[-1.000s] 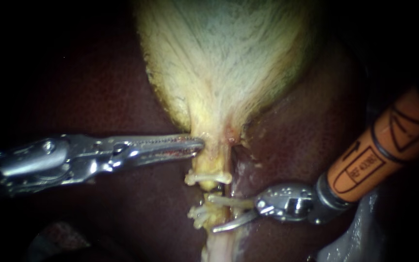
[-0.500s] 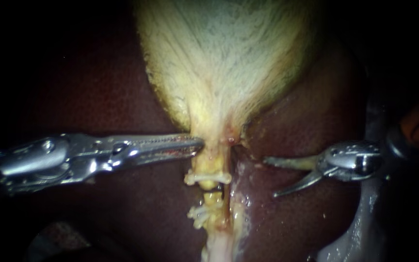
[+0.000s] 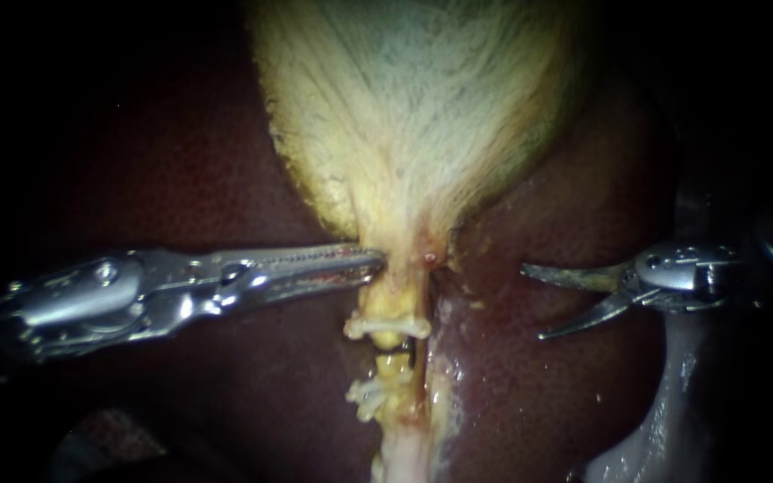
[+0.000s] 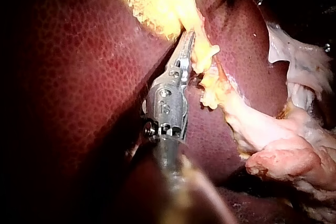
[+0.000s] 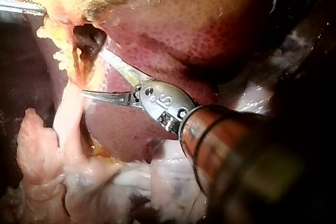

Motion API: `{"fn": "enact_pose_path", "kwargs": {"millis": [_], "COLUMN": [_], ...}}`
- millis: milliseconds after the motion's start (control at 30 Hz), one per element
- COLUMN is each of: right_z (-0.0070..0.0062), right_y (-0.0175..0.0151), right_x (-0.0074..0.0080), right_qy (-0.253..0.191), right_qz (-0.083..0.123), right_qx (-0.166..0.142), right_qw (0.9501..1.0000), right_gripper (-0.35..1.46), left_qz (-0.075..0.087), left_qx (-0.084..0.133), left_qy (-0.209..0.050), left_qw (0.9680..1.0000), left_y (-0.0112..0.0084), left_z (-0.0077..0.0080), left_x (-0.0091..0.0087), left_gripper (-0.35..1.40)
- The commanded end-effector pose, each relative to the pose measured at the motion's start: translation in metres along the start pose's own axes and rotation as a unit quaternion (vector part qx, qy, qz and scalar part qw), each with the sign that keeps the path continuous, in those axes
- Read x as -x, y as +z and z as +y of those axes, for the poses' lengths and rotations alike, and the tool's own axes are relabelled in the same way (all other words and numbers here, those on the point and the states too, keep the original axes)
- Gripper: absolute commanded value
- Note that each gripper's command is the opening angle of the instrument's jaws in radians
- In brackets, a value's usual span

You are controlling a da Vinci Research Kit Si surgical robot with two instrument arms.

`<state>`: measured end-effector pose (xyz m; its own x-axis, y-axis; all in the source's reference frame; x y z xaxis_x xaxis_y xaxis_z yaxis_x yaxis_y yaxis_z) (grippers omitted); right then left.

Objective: Go back from the cut left tube

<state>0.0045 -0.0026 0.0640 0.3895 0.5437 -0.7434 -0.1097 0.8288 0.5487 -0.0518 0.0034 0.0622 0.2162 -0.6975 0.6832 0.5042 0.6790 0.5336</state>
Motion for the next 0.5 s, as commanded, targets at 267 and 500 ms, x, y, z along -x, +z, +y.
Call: {"fn": "enact_pose_path", "kwargs": {"millis": [267, 500], "right_z": [0.0001, 0.0001], "right_y": [0.0, 0.0], "right_x": [0.0001, 0.0001], "right_qy": [-0.003, -0.003], "right_qz": [0.0, 0.0], "right_qx": [0.0, 0.0], "right_qw": [1.0, 1.0], "right_gripper": [1.26, 1.26], "left_qz": [0.005, 0.005], "left_qx": [-0.002, -0.002], "left_qy": [0.002, 0.003], "left_qw": [1.0, 1.0], "left_y": [0.0006, 0.0006], "left_z": [-0.0003, -0.0003], "left_x": [-0.0007, -0.0007], "left_gripper": [0.04, 0.04]}}
